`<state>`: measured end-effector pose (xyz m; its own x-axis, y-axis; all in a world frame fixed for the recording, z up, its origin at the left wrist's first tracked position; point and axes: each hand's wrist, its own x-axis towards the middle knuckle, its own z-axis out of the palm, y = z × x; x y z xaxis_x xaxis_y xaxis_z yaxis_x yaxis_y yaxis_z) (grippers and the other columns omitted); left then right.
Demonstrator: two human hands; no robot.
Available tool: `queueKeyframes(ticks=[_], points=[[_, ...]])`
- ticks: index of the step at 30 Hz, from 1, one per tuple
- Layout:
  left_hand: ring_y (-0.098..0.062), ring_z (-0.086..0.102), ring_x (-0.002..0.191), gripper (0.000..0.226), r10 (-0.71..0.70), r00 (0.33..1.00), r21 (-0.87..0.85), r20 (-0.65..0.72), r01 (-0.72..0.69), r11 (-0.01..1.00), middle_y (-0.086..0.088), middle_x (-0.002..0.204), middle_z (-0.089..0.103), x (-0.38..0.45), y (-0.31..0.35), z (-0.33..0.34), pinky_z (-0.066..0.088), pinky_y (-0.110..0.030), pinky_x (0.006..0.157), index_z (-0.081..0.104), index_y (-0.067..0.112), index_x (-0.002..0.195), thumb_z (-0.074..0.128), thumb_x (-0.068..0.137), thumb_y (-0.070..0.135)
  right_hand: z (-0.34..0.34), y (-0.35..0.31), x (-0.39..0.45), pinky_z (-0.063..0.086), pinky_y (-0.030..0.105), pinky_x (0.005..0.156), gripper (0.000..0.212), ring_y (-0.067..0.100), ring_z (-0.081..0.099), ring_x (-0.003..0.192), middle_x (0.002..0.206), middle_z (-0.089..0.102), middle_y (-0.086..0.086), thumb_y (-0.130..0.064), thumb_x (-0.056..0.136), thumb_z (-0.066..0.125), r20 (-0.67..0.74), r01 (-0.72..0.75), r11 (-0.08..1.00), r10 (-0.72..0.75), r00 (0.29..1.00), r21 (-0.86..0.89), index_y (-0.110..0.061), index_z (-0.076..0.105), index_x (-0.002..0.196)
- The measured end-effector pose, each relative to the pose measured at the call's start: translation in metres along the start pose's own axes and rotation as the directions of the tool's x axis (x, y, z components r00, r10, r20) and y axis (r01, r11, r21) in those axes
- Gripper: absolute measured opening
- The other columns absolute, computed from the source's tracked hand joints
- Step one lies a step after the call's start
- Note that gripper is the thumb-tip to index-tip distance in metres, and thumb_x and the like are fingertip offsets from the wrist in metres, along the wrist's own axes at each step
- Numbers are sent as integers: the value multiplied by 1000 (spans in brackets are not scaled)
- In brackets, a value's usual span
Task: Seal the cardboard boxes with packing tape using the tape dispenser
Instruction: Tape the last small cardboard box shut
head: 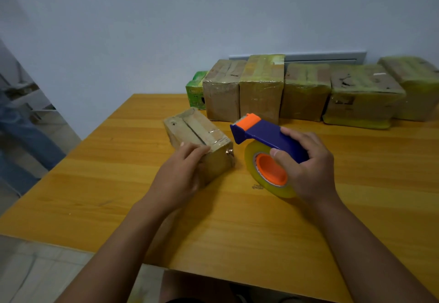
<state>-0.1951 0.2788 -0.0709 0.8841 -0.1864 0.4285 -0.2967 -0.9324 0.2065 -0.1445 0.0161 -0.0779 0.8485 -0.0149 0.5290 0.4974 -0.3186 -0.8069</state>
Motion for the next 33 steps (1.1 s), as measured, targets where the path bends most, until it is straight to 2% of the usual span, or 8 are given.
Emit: queueKeyframes(ticks=[5,9,13,16,19,26,30,33], points=[[-33,55,119,63,-92,995,106,45,87,991,-10,139,50,-2,-18,-15,50,-36,74,55,16,134,59,74,-7,0,1,0,53,26,75,57,10,57,100,113,56,-6,-56,71,63,-24,-8,1000,9,1000,18,-31,60,122],[-26,53,107,54,-120,992,191,38,111,975,-5,126,51,7,-12,-11,47,-37,81,46,21,140,62,89,22,2,0,0,51,23,74,54,6,56,99,110,56,-8,-56,71,62,-22,18,1000,-18,1000,-1,-33,59,120],[-24,54,107,28,-118,990,240,-80,134,962,0,115,62,18,-13,6,31,-39,87,64,22,114,54,93,37,0,1,1,50,24,75,53,3,56,97,109,55,-11,-55,70,63,-32,7,1000,-7,999,11,-34,60,118],[-23,59,98,30,-95,989,243,-113,120,963,3,98,68,19,-15,9,25,-37,87,67,21,103,45,91,37,0,1,0,52,27,75,52,4,56,98,109,55,-14,-55,70,63,-30,2,1000,-2,1000,19,-35,59,118],[-22,59,101,28,-86,993,229,-85,103,968,3,104,68,20,-16,8,26,-36,90,67,22,108,50,90,37,1,1,0,51,25,74,52,2,56,97,109,54,-17,-55,70,63,-27,7,1000,-7,1000,21,-35,59,118],[-25,63,98,35,-64,989,194,-130,89,977,-1,106,71,19,-14,9,34,-34,83,71,16,106,42,93,31,0,0,0,52,25,73,52,2,56,99,110,53,-19,-55,70,63,-25,14,1000,-14,1000,23,-35,58,119],[-28,60,112,47,-138,987,302,-86,158,940,-5,118,66,12,-24,1,30,-34,92,62,19,123,38,82,20,0,0,0,52,24,73,55,6,57,99,110,55,-15,-55,70,64,-20,6,999,-5,1000,36,-33,59,120],[-29,49,127,44,-238,970,342,-52,241,908,-6,128,60,6,-29,-3,32,-40,103,54,23,131,48,87,22,9,-4,3,50,18,73,56,7,58,98,108,56,-9,-55,68,64,-17,10,999,-10,1000,30,-31,60,119]])
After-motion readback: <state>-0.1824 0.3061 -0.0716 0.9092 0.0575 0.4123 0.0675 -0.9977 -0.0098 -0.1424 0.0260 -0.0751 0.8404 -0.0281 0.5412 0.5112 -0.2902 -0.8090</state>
